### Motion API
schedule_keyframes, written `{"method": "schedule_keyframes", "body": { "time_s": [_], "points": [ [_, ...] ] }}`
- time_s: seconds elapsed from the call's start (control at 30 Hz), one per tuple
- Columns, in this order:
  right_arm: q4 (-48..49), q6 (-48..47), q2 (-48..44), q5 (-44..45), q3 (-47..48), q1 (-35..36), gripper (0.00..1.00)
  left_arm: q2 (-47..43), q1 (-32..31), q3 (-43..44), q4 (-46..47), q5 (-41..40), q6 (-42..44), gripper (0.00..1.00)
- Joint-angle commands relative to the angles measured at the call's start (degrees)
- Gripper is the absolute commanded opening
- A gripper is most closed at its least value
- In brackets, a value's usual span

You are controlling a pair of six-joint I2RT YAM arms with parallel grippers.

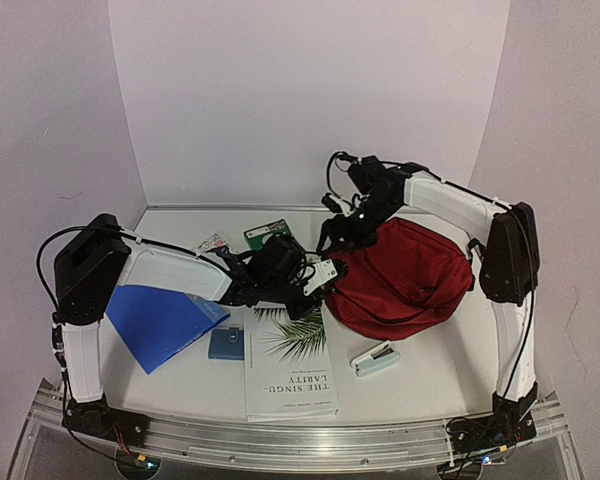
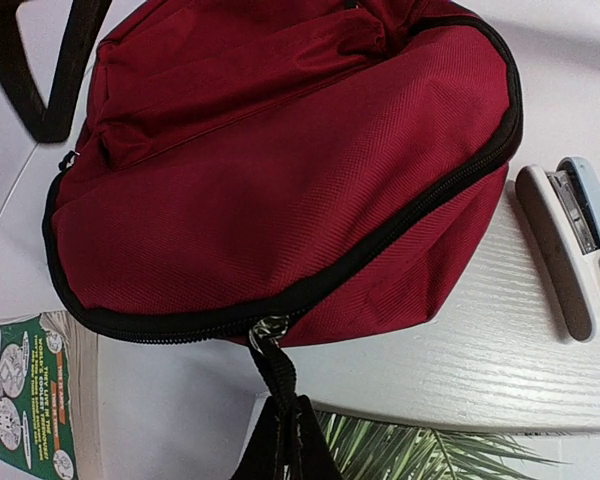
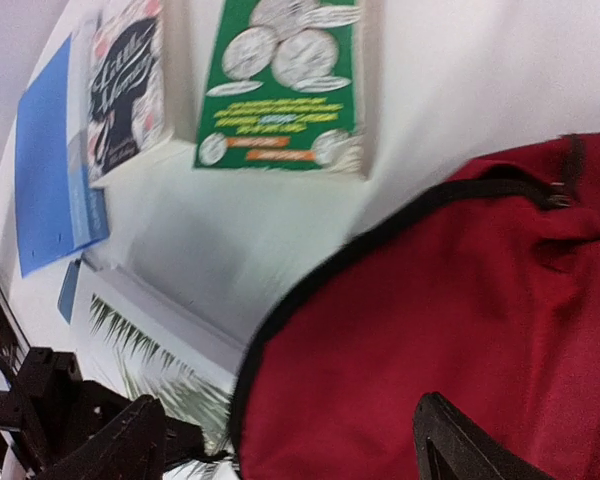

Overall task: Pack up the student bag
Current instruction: Unzip the student bag at the center of the board.

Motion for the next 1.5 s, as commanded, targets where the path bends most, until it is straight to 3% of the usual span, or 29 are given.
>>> {"method": "schedule_keyframes", "body": {
  "time_s": [0.0,0.37,0.43,0.57,0.67,1.0,1.47],
  "points": [
    [-4.8,-3.9,2.6,3.7,3.1,1.7,0.82,-0.3,0.2,2.1,1.9,0.5,-0.4,0.00],
    [-6.7,-3.7,7.9,11.7,4.5,5.1,0.74,-1.1,0.2,1.9,1.7,1.3,-0.4,0.00],
    [-6.9,-3.7,8.2,11.8,4.9,5.4,0.62,-0.9,0.2,2.0,1.7,1.4,-0.3,0.00],
    [-6.9,-3.5,8.3,12.1,7.5,5.4,0.20,0.0,0.0,3.2,0.6,1.4,-0.2,0.00],
    [-6.6,-2.7,8.5,12.5,11.5,4.8,0.01,0.3,-0.4,4.0,0.1,1.5,-0.1,0.00],
    [1.6,9.5,11.2,9.2,19.9,-2.7,0.00,0.3,-3.6,6.4,-2.1,1.3,0.7,0.00],
    [5.8,15.0,12.4,8.9,26.9,-12.3,0.00,0.5,-6.9,4.6,-4.4,5.5,0.9,0.00]
  ]
}}
